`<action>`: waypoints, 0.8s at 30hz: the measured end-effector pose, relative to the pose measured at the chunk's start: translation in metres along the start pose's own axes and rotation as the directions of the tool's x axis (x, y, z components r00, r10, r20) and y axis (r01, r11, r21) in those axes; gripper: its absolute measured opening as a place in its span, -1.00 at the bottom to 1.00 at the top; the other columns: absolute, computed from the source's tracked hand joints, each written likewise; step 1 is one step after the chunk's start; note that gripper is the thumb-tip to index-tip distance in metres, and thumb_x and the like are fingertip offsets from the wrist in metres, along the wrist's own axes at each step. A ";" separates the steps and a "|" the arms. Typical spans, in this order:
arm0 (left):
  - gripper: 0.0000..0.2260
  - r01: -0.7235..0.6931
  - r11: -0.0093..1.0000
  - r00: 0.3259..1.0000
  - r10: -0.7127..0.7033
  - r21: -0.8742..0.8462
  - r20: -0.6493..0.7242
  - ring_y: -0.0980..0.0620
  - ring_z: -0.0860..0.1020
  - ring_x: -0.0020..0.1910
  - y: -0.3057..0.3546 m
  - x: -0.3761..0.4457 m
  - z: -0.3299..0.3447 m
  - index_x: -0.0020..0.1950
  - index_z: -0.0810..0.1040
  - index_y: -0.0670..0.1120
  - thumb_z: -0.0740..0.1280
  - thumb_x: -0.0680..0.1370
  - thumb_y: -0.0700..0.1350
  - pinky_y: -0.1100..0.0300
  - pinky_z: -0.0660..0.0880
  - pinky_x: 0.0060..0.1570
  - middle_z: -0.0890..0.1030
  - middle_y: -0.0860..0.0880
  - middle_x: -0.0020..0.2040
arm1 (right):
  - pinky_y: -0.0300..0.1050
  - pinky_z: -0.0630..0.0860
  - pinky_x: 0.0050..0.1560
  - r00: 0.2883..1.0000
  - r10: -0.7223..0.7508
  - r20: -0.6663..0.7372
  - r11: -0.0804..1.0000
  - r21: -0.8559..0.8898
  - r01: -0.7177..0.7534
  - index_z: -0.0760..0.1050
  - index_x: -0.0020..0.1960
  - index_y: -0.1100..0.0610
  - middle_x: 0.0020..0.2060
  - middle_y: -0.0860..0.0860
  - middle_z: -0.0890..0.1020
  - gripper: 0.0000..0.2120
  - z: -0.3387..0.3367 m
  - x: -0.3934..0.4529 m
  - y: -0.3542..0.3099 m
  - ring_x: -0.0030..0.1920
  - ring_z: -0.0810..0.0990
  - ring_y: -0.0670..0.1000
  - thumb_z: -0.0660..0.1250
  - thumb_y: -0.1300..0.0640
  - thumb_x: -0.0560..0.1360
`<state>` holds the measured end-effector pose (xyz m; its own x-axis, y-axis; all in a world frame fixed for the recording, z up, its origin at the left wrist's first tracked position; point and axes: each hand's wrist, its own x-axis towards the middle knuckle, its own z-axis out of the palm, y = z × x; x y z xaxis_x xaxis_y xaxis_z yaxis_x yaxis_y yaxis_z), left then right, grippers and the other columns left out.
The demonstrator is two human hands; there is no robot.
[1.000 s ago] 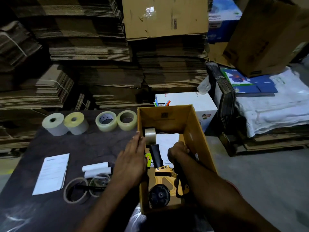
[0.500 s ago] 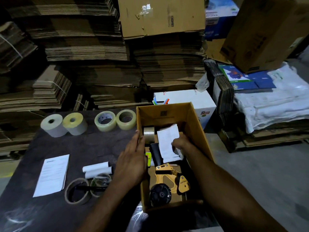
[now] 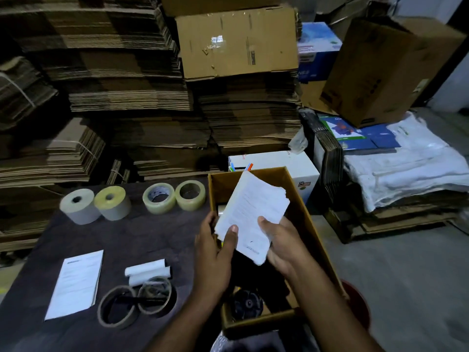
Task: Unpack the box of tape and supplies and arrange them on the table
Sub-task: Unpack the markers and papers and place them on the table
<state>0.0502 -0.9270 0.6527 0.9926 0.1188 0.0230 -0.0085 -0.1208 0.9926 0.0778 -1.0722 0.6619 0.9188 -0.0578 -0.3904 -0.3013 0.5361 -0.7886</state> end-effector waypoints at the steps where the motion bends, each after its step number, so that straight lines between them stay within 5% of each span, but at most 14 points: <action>1: -0.57 0.029 0.994 1.000 -0.030 -0.104 -0.008 0.17 0.59 0.14 0.005 -0.002 0.002 0.31 0.38 0.16 0.34 0.50 0.23 0.15 0.57 0.07 0.59 0.13 0.19 | 0.25 0.57 0.15 1.000 -0.015 0.003 0.999 0.043 0.015 0.43 0.34 0.10 0.19 0.15 0.63 -0.69 0.007 -0.007 0.006 0.15 0.64 0.20 0.23 0.28 0.61; 4: -0.74 0.053 0.965 0.997 -0.065 -0.255 -0.036 0.13 0.64 0.03 0.012 -0.001 -0.003 0.25 0.41 0.02 0.34 0.59 -0.09 0.22 0.60 -0.09 0.61 0.02 0.12 | 0.16 0.59 0.13 1.000 -0.023 0.016 0.998 0.056 0.022 0.46 0.28 0.08 0.14 0.11 0.67 -0.70 0.018 -0.026 0.016 0.11 0.67 0.13 0.29 0.27 0.58; 6: -0.78 0.024 0.975 1.000 -0.028 -0.221 -0.013 0.09 0.63 0.03 0.012 0.007 -0.015 0.16 0.42 0.04 0.36 0.55 -0.05 0.17 0.60 -0.10 0.61 -0.03 0.10 | 0.08 0.62 0.06 0.999 -0.036 -0.009 0.999 -0.016 0.036 0.48 0.26 0.06 0.13 0.07 0.68 -0.65 0.013 -0.032 0.008 0.10 0.68 0.10 0.38 0.28 0.51; 9: -0.80 0.027 0.993 0.993 -0.014 -0.116 0.115 0.05 0.63 0.02 0.012 0.019 -0.037 0.13 0.43 0.03 0.31 0.53 0.00 0.16 0.58 -0.11 0.62 -0.05 0.09 | 0.12 0.64 0.03 0.992 -0.100 -0.084 0.959 -0.275 0.073 0.48 0.23 0.00 0.13 0.07 0.65 -0.59 -0.005 -0.027 -0.018 0.10 0.64 0.14 0.48 0.21 0.44; 13: -0.86 0.058 0.992 0.973 -0.032 -0.108 0.228 -0.05 0.63 0.00 0.016 0.024 -0.050 0.14 0.41 -0.04 0.31 0.61 -0.14 0.20 0.57 -0.20 0.62 -0.11 0.06 | 0.09 0.62 0.06 0.988 -0.106 0.114 0.784 -0.601 0.153 0.47 0.26 -0.05 0.12 0.00 0.67 -0.65 -0.006 -0.023 -0.043 0.08 0.67 0.05 0.43 0.00 0.50; 16: -0.86 0.090 0.987 0.990 -0.073 -0.135 0.124 0.21 0.61 -0.13 0.024 0.024 -0.045 0.15 0.38 -0.05 0.27 0.62 -0.17 0.30 0.52 -0.29 0.59 -0.05 0.03 | -0.01 0.60 0.08 0.979 -0.119 0.164 0.688 -0.698 0.201 0.38 0.33 -0.09 0.15 -0.09 0.61 -0.66 0.007 -0.025 -0.036 0.11 0.62 -0.03 0.30 -0.06 0.58; 19: -0.85 0.007 0.994 0.997 -0.015 -0.107 -0.071 0.40 0.51 -0.26 0.028 0.031 -0.044 0.20 0.38 -0.07 0.23 0.64 -0.16 0.44 0.46 -0.30 0.52 0.09 0.01 | 0.09 0.58 0.16 0.983 -0.119 0.142 0.743 -0.644 0.183 0.32 0.36 -0.11 0.18 -0.08 0.58 -0.66 0.014 -0.025 -0.024 0.15 0.60 -0.01 0.22 -0.09 0.61; 22: -0.87 0.016 0.987 0.987 -0.040 -0.158 -0.152 0.24 0.51 -0.28 0.031 0.040 -0.049 0.14 0.49 -0.14 0.25 0.63 -0.14 0.22 0.44 -0.21 0.57 0.03 -0.14 | 0.05 0.60 0.14 0.984 -0.101 0.149 0.756 -0.631 0.173 0.34 0.37 -0.10 0.18 -0.10 0.60 -0.66 0.013 -0.027 -0.018 0.15 0.62 -0.04 0.23 -0.07 0.61; 24: -0.83 0.061 0.967 0.984 -0.101 -0.246 -0.150 0.08 0.55 -0.09 0.030 0.044 -0.054 0.14 0.53 -0.09 0.24 0.64 -0.05 0.10 0.44 -0.11 0.63 -0.03 -0.05 | -0.01 0.64 0.05 0.984 -0.121 0.129 0.781 -0.600 0.175 0.36 0.36 -0.12 0.16 -0.09 0.62 -0.67 0.015 -0.031 -0.014 0.12 0.63 -0.04 0.24 -0.05 0.61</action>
<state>0.0872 -0.8717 0.6900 0.9590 0.2771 -0.0594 0.0229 0.1331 0.9908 0.0573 -1.0653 0.6922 0.9737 -0.0132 -0.2273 -0.2275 -0.0966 -0.9690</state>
